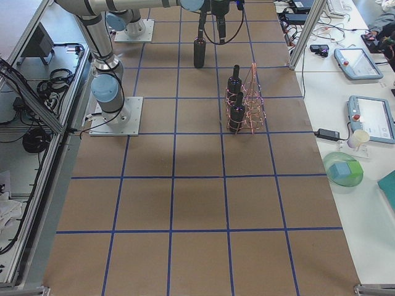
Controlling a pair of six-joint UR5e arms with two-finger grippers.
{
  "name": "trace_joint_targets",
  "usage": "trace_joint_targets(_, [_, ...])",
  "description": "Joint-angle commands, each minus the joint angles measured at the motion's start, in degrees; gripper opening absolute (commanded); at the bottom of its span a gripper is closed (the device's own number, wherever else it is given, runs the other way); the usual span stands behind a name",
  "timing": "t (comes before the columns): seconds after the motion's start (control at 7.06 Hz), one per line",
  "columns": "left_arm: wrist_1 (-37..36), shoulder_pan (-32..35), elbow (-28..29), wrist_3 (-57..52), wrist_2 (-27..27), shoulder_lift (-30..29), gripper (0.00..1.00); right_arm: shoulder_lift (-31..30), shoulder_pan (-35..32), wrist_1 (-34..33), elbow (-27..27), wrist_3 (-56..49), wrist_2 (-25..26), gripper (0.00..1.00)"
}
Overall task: Place wine into wine basket
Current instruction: 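Carry the dark bottle with the left gripper toward the table center and lower it, then open the left gripper, release the standing bottle, and lift away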
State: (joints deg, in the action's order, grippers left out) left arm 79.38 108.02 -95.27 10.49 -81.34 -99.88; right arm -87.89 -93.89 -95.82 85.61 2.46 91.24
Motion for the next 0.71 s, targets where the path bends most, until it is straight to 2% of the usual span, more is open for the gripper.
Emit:
trace_joint_targets(0.0, [1.0, -0.1, 0.4, -0.2, -0.4, 0.9, 1.0, 0.0, -0.1, -0.1, 0.0, 0.0, 0.1, 1.0])
trace_joint_targets(0.14, [3.5, -0.5, 1.6, -0.5, -0.5, 2.0, 1.0, -0.2, -0.1, -0.1, 0.0, -0.1, 0.0, 1.0])
trace_joint_targets(0.28, [5.2, -1.2, 4.3, -0.6, -0.8, 2.3, 1.0, -0.3, -0.2, 0.0, 0.0, 0.0, -0.4, 0.95])
trace_joint_targets(0.43, [8.0, -3.2, 8.9, -0.7, -3.3, 2.6, 1.0, -0.4, -0.2, 1.1, 0.1, 0.0, -0.8, 0.91])
trace_joint_targets(0.57, [11.9, -5.9, 13.0, -0.7, -3.7, 2.7, 1.0, 0.1, -1.5, 1.2, 0.1, 1.0, -0.8, 0.93])
